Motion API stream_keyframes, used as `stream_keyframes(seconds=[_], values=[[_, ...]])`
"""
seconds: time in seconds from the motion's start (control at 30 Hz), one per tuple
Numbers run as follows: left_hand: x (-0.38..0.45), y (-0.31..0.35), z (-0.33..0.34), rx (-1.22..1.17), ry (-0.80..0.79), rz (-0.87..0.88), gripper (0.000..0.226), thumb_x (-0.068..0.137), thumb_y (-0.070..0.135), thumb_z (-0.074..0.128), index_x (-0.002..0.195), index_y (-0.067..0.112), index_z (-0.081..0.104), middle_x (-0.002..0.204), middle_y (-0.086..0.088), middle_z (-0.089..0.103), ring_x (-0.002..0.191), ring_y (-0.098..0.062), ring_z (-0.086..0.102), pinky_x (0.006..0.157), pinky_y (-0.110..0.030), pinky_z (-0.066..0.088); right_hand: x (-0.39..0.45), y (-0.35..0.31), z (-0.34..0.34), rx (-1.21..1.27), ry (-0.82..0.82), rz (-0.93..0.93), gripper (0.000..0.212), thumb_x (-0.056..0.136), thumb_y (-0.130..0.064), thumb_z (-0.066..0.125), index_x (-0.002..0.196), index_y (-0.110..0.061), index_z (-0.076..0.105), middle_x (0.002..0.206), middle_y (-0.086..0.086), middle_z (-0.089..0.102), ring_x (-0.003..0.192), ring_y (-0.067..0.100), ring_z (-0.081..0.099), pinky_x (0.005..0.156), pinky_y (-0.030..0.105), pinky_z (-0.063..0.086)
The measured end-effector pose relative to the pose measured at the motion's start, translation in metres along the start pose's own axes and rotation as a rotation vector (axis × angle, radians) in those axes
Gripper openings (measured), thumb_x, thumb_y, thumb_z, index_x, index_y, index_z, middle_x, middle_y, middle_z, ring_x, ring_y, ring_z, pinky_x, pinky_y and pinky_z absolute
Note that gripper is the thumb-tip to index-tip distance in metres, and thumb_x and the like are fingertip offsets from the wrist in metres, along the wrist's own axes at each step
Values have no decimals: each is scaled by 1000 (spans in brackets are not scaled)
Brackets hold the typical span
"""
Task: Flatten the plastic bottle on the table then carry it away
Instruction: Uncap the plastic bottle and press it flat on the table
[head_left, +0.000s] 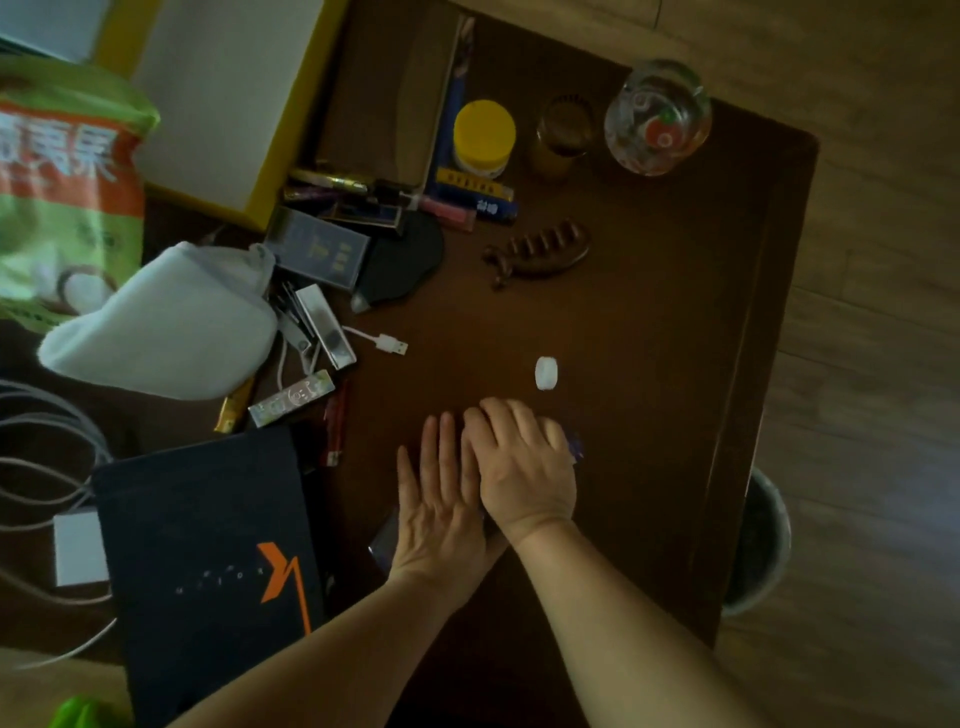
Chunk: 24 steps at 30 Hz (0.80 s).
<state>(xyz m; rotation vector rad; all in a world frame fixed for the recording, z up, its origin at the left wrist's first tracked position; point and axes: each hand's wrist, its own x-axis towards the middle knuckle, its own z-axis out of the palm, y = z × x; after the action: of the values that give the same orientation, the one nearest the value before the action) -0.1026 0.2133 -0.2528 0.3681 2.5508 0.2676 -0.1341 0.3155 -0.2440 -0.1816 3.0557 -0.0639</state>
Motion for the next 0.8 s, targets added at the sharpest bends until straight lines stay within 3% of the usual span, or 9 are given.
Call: stream_keyframes(seconds=[0.07,0.1,0.17,0.23,0.37,0.43,0.5,0.6,0.8], values=[[3,4,-5,16,-52,-17,99,76,75,8,135,13,-41,146,-14,-43,140,-31,-32,115,-52,-17,7,1,-4,-7,-16,-29,28,94,-26,42,105,-22,67,105,-1,70,99,19,66,73,32,51],[3,2,-10,40,-67,10,97,75,73,4,134,12,-42,146,-15,-41,141,-32,-29,115,-53,-11,8,2,-5,0,-23,-36,26,93,-26,44,106,-22,67,105,0,70,98,19,66,73,33,52],[0,-11,-27,109,-45,88,89,79,67,7,146,9,-9,157,-15,-5,147,-31,1,115,-51,4,9,2,-7,2,-39,-31,24,89,-24,51,107,-21,68,106,0,70,97,20,66,73,33,52],[-6,-27,-39,116,0,106,76,85,58,15,145,13,29,153,-10,32,143,-26,28,114,-49,12,7,3,-8,4,-58,-12,26,85,-22,60,109,-20,67,108,1,70,98,21,66,74,35,52],[-18,-35,-33,-93,81,-28,54,90,39,29,137,19,45,149,-9,42,141,-26,31,111,-60,28,5,4,-6,38,-45,11,29,82,-19,64,111,-18,66,107,1,70,97,22,66,75,36,52],[-19,-36,-24,-87,152,17,51,87,26,35,137,22,43,149,-9,40,141,-27,28,108,-66,27,4,5,-5,30,-28,4,28,84,-18,61,112,-18,66,106,2,70,97,23,66,75,36,52],[-18,-34,-17,-11,165,67,65,78,19,44,142,24,34,153,-9,30,143,-29,20,110,-67,16,5,4,-7,33,-43,9,27,86,-19,58,112,-18,66,106,2,71,96,22,66,75,36,52],[-15,-16,-6,37,160,99,82,72,27,52,146,21,18,157,-3,15,144,-28,15,112,-63,9,8,3,-11,63,-71,36,26,88,-19,58,112,-18,67,108,2,71,98,22,67,77,36,53],[-10,-5,16,51,221,81,81,74,23,55,146,16,19,153,-5,28,139,-21,24,111,-43,27,12,5,-20,198,-99,109,34,88,-16,62,122,-18,62,127,4,63,118,21,59,95,38,48]])
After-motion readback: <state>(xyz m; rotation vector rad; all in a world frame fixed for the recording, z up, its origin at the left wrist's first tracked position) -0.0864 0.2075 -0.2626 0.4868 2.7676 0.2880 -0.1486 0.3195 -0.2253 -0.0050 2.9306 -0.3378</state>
